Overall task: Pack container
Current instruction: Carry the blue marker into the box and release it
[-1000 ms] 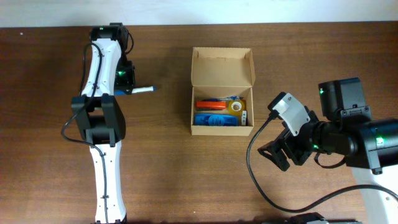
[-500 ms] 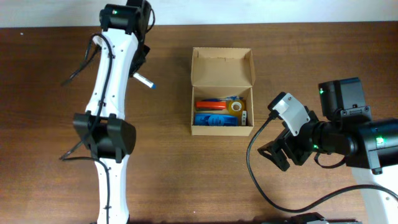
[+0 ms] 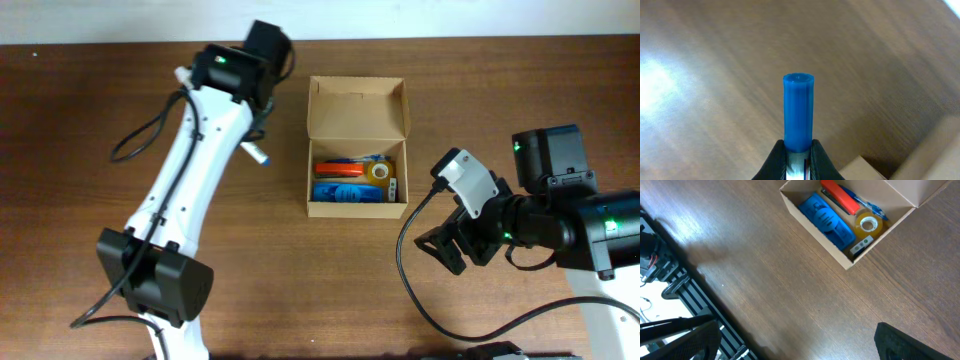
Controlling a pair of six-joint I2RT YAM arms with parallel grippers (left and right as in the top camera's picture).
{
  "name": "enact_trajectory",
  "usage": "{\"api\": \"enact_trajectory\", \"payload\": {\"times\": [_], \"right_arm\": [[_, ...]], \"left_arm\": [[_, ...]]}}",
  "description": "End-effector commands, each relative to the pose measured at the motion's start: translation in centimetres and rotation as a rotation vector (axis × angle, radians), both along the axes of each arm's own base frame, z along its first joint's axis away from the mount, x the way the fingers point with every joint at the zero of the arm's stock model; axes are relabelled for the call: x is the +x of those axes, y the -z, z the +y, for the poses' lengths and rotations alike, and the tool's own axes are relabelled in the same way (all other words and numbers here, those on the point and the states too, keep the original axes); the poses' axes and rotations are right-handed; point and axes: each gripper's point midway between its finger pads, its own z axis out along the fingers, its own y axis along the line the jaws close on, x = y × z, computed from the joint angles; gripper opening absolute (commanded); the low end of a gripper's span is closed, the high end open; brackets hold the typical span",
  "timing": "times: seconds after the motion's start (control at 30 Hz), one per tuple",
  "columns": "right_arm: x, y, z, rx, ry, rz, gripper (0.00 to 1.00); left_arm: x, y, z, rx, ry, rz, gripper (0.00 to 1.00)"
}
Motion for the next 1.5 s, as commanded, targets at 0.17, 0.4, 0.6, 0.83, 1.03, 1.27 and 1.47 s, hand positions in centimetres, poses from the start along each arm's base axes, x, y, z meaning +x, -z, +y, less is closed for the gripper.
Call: {"api": "enact_trajectory", "payload": {"times": [0.17,0.4,0.6,0.83,1.03,1.27,1.47], "right_arm": [[-0.1,0.0,0.1,0.010,0.004,0.006,0.99],[-0.1,0.0,0.1,0.010,0.004,0.006,0.99],[-0.1,0.0,0.1,0.010,0.004,0.006,0.99],[-0.1,0.0,0.1,0.010,0.004,0.006,0.99],[-0.1,0.0,0.1,0.010,0.004,0.006,0.99],[-0.1,0.0,0.1,0.010,0.004,0.006,0.99],[-0.1,0.0,0.1,0.010,0.004,0.006,0.99]], "left_arm": [[5.0,1.7,-8.8,0.247,0.717,-0.001,0.02],[4.6,4.3,-18.5,0.588,1.731,0.103,0.02],[-0.3,5.3,-24.3,0.530,2.296,0.010,0.01],[-2.7,6.8,-24.5,0.462,2.452,0.056,0.02],[-2.2,9.7,-24.9,0.434,2.461,0.103,0.02],[-1.1,13.2,-24.5,0.418,2.450,0.167,0.02],[-0.3,14.2,-23.6,0.444,2.421,0.216,0.02]]}}
